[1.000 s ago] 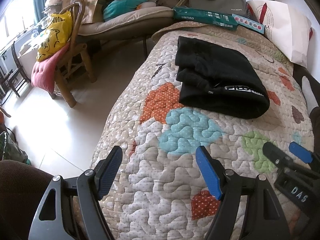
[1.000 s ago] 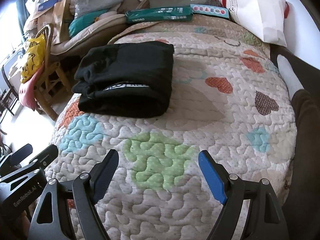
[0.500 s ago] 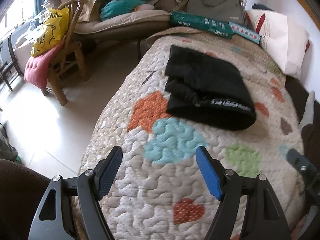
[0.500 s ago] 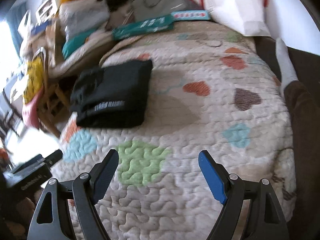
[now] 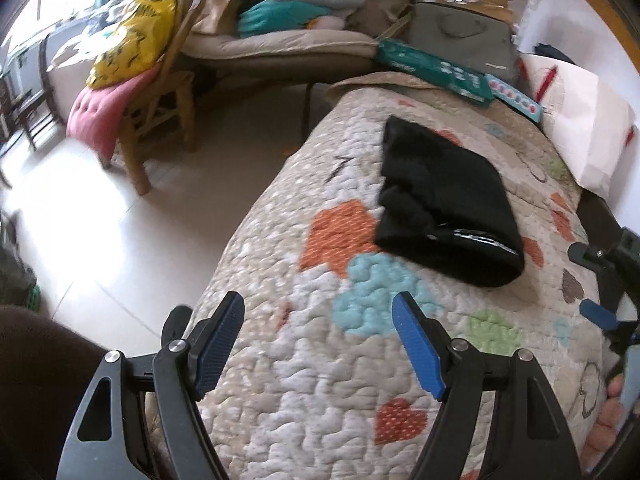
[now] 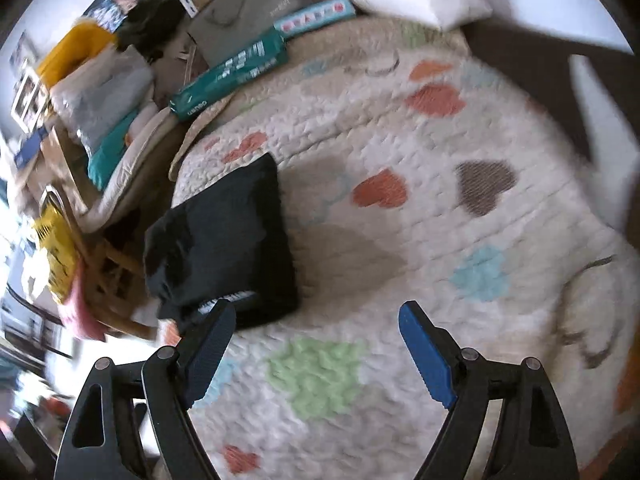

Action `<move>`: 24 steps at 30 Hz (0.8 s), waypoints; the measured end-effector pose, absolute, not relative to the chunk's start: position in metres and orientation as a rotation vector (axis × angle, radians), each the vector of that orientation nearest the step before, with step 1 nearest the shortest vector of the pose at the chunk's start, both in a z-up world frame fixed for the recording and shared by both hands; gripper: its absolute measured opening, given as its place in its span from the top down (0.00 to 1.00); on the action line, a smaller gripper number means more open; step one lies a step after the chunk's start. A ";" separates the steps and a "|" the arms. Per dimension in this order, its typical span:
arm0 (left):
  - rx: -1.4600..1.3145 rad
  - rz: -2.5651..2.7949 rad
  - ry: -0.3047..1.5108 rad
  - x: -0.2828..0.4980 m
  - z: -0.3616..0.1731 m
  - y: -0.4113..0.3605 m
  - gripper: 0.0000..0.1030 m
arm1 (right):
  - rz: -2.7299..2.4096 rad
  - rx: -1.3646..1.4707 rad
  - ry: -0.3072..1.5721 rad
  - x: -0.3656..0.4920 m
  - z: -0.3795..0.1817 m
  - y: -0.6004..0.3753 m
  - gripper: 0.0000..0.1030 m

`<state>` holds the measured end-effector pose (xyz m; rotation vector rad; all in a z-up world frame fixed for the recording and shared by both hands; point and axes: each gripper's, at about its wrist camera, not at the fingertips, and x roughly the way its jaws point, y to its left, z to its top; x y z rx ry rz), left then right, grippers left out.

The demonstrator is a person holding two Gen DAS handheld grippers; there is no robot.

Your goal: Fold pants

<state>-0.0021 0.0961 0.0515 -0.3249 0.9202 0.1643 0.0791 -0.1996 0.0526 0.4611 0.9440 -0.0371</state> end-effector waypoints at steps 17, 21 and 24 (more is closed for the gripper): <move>-0.117 0.214 0.515 0.047 0.128 0.055 0.00 | 0.080 0.346 0.762 0.113 0.041 -0.195 0.15; -0.143 0.144 0.652 0.077 0.112 0.056 0.00 | 0.077 0.253 0.693 0.099 0.051 -0.192 0.13; -0.125 0.164 0.705 0.081 0.096 0.064 0.00 | 0.072 0.253 0.690 0.099 0.050 -0.192 0.13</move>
